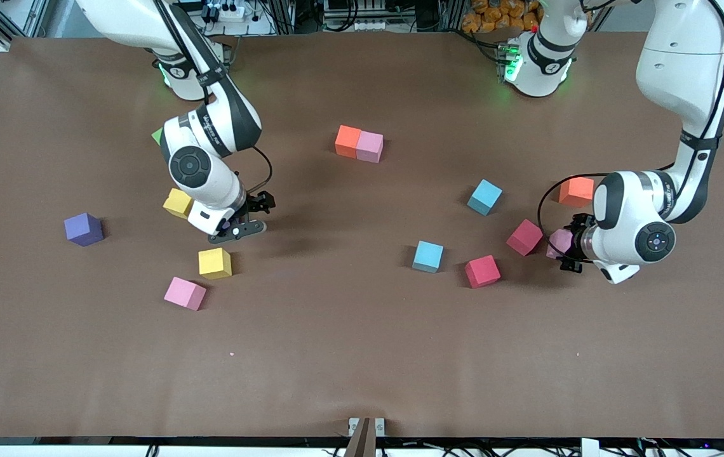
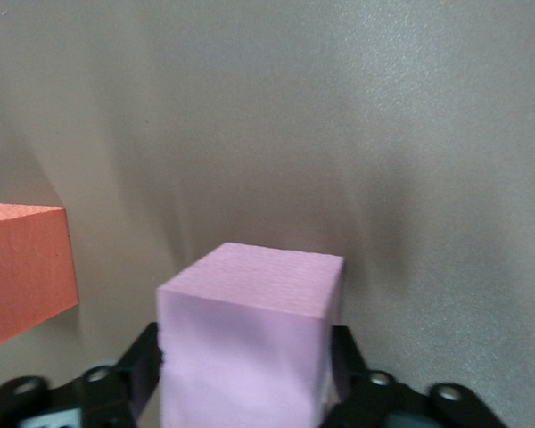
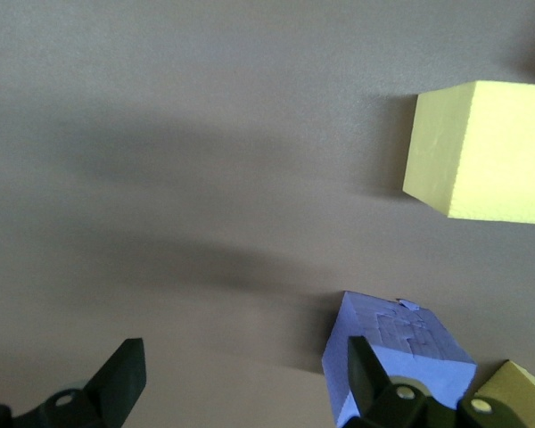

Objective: Form number 2 with 11 blocks
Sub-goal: 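Grasp the pink cube with the left gripper while the right gripper reaches purple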

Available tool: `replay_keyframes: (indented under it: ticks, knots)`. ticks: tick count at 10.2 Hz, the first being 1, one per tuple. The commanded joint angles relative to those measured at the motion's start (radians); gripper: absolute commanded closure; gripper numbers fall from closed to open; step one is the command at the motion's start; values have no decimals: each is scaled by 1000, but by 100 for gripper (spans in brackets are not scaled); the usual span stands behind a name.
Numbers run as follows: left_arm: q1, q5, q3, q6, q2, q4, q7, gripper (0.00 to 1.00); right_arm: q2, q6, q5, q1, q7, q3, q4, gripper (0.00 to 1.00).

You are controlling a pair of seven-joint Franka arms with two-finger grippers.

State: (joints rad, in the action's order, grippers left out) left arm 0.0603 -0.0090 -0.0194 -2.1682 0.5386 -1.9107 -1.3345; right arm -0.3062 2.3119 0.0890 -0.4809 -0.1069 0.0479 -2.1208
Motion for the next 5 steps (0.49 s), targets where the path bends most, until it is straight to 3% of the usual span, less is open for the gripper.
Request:
replay_keyframes:
  ticks: [1, 2, 3, 5]
  knots:
    - [24, 17, -11, 2, -15, 7, 8, 34, 4, 1, -6, -1, -8, -2, 13, 0]
    - [24, 17, -10, 20, -37, 13, 8, 43, 4, 1, -6, -2, -10, -2, 18, 0]
    - [24, 17, -10, 42, -61, 16, 11, 65, 4, 0, -8, -10, -10, -2, 18, 0]
    - [26, 14, -8, 109, -69, 56, 20, 68, 4, -2, -8, -8, -10, -2, 18, 0]
